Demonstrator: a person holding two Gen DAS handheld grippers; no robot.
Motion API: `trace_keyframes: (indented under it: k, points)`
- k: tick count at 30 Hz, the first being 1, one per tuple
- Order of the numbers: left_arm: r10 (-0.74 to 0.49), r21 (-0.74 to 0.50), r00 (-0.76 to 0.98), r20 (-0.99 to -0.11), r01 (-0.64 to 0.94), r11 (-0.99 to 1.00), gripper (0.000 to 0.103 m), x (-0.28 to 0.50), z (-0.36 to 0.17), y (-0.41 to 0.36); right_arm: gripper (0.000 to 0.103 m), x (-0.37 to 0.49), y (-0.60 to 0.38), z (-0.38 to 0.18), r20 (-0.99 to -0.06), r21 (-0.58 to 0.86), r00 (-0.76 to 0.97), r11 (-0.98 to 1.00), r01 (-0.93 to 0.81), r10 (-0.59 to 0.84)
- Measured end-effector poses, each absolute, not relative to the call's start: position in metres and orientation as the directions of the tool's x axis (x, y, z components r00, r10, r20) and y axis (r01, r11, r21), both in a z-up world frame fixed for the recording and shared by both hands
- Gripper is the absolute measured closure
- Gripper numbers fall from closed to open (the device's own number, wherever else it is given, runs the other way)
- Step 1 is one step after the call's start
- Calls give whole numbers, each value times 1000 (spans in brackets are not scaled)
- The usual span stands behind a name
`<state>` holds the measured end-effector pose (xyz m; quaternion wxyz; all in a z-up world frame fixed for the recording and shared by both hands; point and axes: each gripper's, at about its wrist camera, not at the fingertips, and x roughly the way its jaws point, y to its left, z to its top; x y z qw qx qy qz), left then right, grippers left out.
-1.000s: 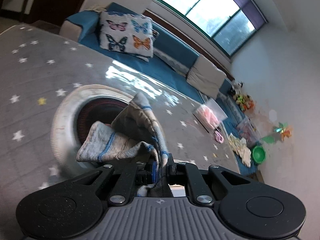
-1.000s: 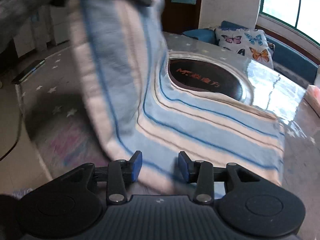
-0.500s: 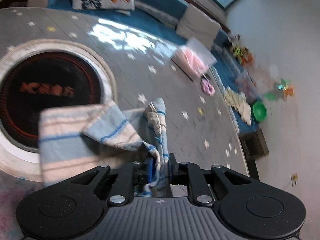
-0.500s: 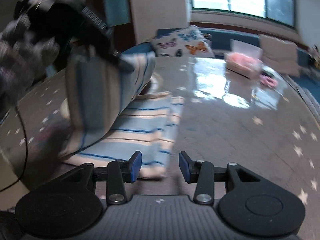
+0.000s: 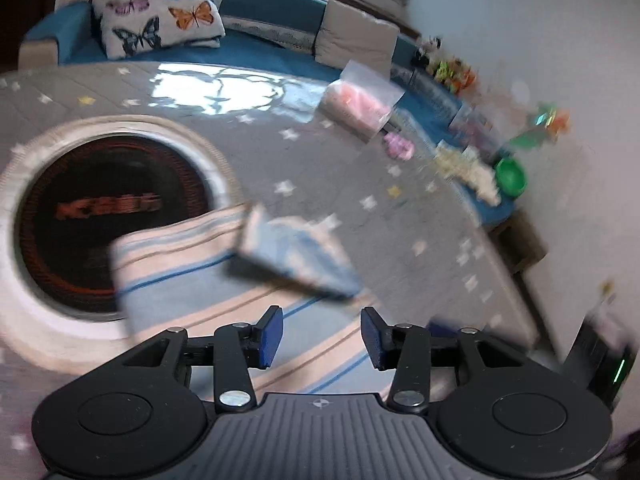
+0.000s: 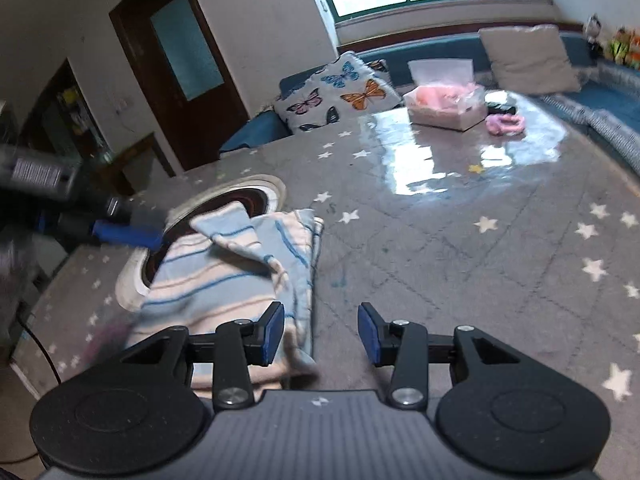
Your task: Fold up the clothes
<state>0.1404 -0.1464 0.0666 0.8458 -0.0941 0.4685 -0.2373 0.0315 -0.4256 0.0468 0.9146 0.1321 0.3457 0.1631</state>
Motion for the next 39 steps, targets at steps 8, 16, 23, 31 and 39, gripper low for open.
trace_keyframes:
  k: [8,16,23,31,39]
  points:
    - [-313,-251,463,-829,193,949,56,110,27,-88,62,77,-410,34,-607,407,635,873,-268,477]
    - [-289,-264,487,-824,120,957,55,105,22,-69,61,126,-376,26,-651,340,591,879,-334,476]
    - [-294,-269,500,-815,122,955,54,118,21,-72,61,152,-383,27,-625,374,644,894,-248,440]
    - [-294,-256,538,-790,147,956,54,139,26,-81,64,150,-391,45,-582,345,694,902,-260,423]
    - [-275,-217,543,-793,170,961,54,150,21,-90,64,155,-365,46,-597,310,646,880,-361,475]
